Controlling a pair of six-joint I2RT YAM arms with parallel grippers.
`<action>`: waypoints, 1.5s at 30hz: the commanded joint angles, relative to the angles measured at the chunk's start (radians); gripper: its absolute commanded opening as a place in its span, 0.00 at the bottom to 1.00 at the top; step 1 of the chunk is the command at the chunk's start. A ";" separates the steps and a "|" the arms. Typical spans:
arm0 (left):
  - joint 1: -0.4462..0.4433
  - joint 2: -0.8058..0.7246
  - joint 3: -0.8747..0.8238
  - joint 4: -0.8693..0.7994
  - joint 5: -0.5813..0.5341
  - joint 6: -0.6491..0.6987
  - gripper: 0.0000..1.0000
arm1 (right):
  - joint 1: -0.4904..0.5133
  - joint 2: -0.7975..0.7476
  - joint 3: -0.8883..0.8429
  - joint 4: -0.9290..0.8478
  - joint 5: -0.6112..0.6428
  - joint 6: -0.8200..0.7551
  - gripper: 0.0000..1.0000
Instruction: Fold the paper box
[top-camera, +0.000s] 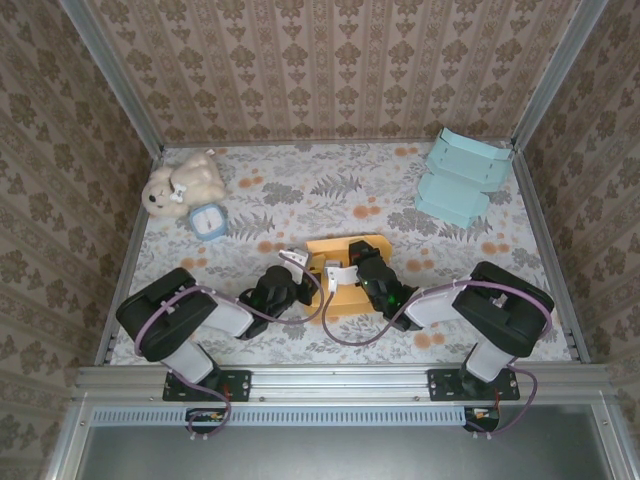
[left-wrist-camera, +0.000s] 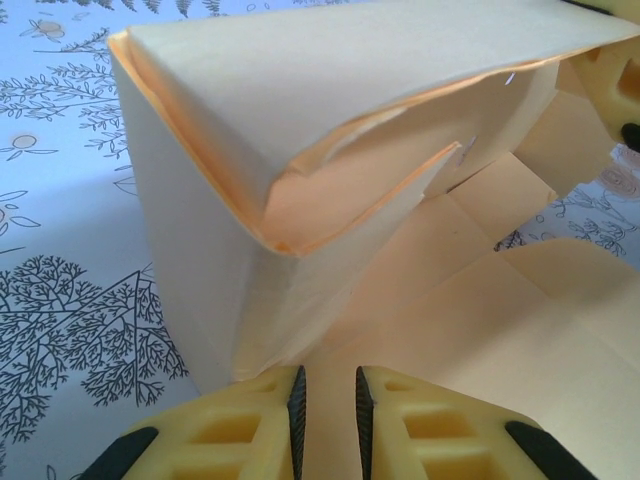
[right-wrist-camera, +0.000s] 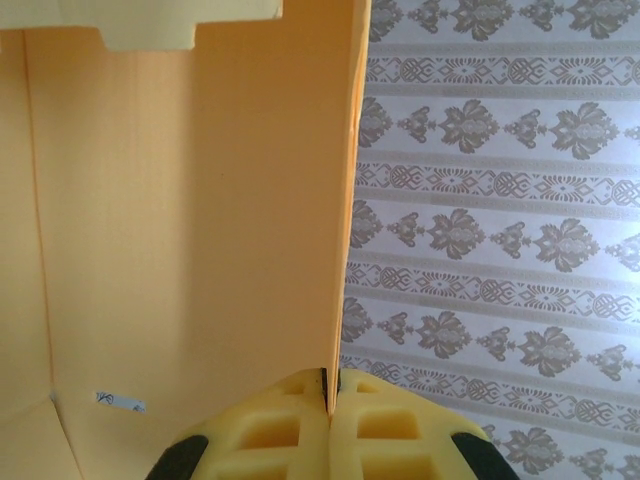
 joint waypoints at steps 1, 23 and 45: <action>-0.002 0.031 0.024 0.121 -0.067 0.006 0.25 | 0.011 0.033 -0.001 -0.067 -0.054 -0.006 0.00; -0.013 0.135 0.059 0.341 -0.140 0.066 0.25 | 0.005 0.048 0.008 -0.103 -0.062 0.011 0.00; 0.108 -0.179 -0.109 0.172 0.231 0.168 0.49 | -0.025 0.026 0.016 -0.130 -0.071 0.065 0.00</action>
